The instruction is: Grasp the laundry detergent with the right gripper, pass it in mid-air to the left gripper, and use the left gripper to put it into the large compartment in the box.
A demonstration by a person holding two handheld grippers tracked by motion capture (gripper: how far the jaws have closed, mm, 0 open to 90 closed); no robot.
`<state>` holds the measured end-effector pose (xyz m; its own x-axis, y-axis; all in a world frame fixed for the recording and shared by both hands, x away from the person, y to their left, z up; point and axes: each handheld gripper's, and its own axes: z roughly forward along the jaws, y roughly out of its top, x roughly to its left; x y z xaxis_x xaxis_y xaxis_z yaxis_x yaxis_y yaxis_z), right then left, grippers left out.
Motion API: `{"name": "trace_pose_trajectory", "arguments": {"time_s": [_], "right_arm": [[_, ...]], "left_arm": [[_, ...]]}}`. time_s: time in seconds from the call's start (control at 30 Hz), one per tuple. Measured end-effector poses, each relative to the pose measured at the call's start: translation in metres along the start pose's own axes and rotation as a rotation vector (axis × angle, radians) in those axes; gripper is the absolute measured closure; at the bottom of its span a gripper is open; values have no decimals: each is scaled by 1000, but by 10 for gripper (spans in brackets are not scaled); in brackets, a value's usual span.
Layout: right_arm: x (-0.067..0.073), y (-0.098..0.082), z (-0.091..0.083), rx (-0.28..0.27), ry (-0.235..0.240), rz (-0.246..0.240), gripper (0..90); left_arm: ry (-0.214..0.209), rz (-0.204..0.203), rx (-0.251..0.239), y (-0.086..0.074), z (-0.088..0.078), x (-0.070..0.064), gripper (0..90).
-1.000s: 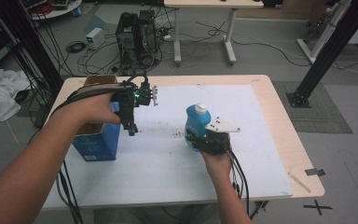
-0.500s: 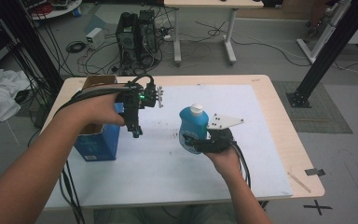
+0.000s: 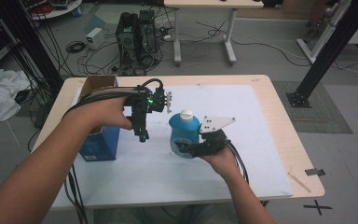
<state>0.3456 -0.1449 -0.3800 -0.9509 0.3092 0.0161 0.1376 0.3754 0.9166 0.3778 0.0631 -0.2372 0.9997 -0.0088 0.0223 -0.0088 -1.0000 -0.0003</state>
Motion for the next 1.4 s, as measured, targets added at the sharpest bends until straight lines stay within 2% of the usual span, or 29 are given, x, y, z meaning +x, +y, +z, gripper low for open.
{"name": "trace_pose_trajectory", "arguments": {"time_s": [0.03, 0.07, 0.1, 0.2, 0.23, 0.3, 0.33, 0.4, 0.43, 0.47, 0.5, 0.53, 0.57, 0.63, 0.67, 0.73, 0.8, 0.87, 0.93, 1.0, 1.03, 1.07, 1.13, 1.17, 1.2, 1.23, 1.3, 1.33, 1.4], "right_arm": [[0, 0, 3, -17, 2, -16, 442], [1, -1, 5, -15, 24, -16, 441], [1, -1, 5, -15, 24, -16, 441], [2, -1, 10, -5, 43, -20, 441], [4, -1, 16, -14, 58, -30, 441], [5, -1, 18, -15, 65, -28, 442], [4, -1, 24, -36, 75, -58, 441], [6, -1, 25, -33, 74, -55, 442], [9, -1, 29, -13, 106, -25, 442], [10, -1, 31, -16, 120, -30, 442], [11, -1, 34, -21, 118, -50, 442], [11, -1, 34, -21, 118, -50, 442], [11, -1, 37, -27, 120, -68, 442], [15, -1, 40, -18, 132, -58, 443], [15, -1, 43, -27, 135, -77, 443], [17, 1, 45, -18, 147, -71, 443], [18, 2, 49, -24, 156, -72, 443], [23, 4, 53, -12, 172, -48, 444], [22, 5, 57, -31, 172, -84, 445], [24, 6, 59, -45, 175, -80, 446], [24, 6, 60, -48, 179, -87, 446], [24, 6, 62, -55, 177, -102, 446], [24, 7, 63, -58, 178, -101, 446], [23, 7, 65, -64, 173, -142, 446], [24, 8, 65, -66, 176, -130, 447], [28, 8, 64, -36, 195, -90, 448], [29, 9, 64, -42, 201, -78, 448], [28, 9, 65, -35, 195, -105, 448], [29, 9, 66, -40, 196, -104, 448]], "left_arm": [[-14, -11, -3, 1, 1, -2, 74], [-7, 2, -1, 2, 1, -2, 74], [-19, -5, -5, 2, 2, -3, 74], [-15, 16, -8, 4, 2, -5, 74], [-24, 5, -11, 5, 3, -8, 74], [-20, 24, -10, 6, 4, -8, 74], [-24, 25, -11, 7, 5, -9, 74], [-19, 31, -13, 8, 6, -11, 74], [-27, 22, -17, 8, 7, -13, 74], [-27, 22, -17, 8, 7, -13, 74], [-28, 28, -14, 8, 7, -13, 74], [-23, 34, -15, 9, 7, -14, 74], [-30, 26, -14, 8, 7, -16, 74], [-22, 43, -11, 9, 7, -17, 74], [-27, 42, -12, 9, 7, -18, 74], [-32, 37, -13, 10, 8, -21, 74], [-18, 46, -18, 11, 9, -22, 74], [-37, 42, -13, 12, 12, -26, 74], [-37, 45, -4, 13, 13, -27, 74], [-37, 50, -6, 14, 13, -28, 74], [-23, 66, -6, 16, 13, -29, 74], [-23, 66, -9, 17, 13, -30, 74], [-34, 56, -6, 17, 13, -32, 74], [-33, 64, -5, 18, 13, -33, 74], [-26, 74, -8, 20, 14, -33, 74], [-31, 76, -4, 22, 14, -36, 74], [-30, 77, -6, 22, 15, -37, 74], [-28, 79, -2, 23, 15, -37, 74], [-34, 83, -4, 25, 17, -38, 74]]}}
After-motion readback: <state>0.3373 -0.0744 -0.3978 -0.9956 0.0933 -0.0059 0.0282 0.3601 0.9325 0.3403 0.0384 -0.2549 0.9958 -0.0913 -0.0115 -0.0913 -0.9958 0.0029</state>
